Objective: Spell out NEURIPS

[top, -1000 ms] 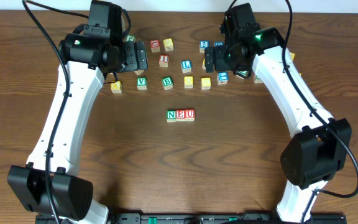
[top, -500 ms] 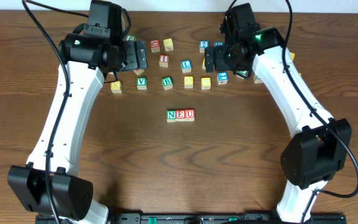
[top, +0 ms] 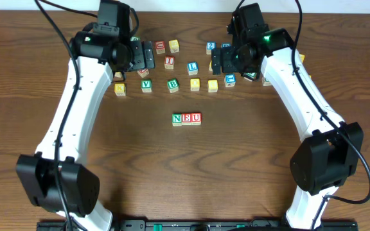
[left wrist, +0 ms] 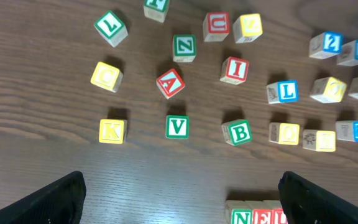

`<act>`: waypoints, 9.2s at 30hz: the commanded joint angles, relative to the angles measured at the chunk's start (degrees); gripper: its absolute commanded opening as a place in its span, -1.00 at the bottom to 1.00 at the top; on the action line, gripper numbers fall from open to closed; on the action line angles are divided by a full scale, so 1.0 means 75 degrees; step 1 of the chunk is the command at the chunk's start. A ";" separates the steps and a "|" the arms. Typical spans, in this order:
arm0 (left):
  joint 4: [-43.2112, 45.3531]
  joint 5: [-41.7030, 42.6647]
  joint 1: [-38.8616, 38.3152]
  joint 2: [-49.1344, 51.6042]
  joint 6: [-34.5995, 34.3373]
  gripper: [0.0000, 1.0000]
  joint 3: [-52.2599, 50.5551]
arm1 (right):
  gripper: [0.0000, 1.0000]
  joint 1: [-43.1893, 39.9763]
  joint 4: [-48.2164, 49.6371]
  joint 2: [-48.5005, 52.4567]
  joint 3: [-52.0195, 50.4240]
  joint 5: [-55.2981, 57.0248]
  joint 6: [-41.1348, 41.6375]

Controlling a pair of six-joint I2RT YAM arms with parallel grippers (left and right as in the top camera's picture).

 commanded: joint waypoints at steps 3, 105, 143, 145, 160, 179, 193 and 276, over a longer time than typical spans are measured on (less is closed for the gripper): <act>0.0134 -0.0099 0.0035 0.0114 0.0105 0.95 0.0152 | 0.99 -0.0076 0.0009 -0.0003 0.0134 0.0035 -0.0029; 0.0093 -0.0096 0.0032 0.0117 0.0099 0.95 0.0131 | -0.04 -0.0385 0.3212 0.2873 0.0268 0.1816 0.1256; 0.0093 -0.0096 0.0032 0.0117 0.0102 0.96 0.0131 | -0.48 -0.0472 0.2917 0.1903 0.0280 0.1620 0.0411; 0.0093 -0.0096 0.0032 0.0117 0.0102 0.96 0.0131 | -0.46 -0.0472 0.2812 0.1626 0.0280 0.1600 0.0332; 0.0093 -0.0096 0.0032 0.0117 0.0102 0.95 0.0131 | -0.53 -0.0382 -0.0358 0.0073 0.0227 0.0137 0.0341; 0.0163 -0.0096 0.0032 0.0117 0.0102 0.96 0.0131 | -0.46 0.0382 -0.0831 0.0131 -0.1580 0.0146 0.0370; 0.0184 -0.0096 0.0032 0.0117 0.0102 0.96 0.0131 | -0.42 0.0469 0.0020 0.0131 -0.2480 0.0143 0.0460; 0.0181 -0.0096 0.0032 0.0117 0.0102 0.96 0.0131 | -0.31 0.0670 0.1236 0.0131 -0.3803 0.0950 0.0519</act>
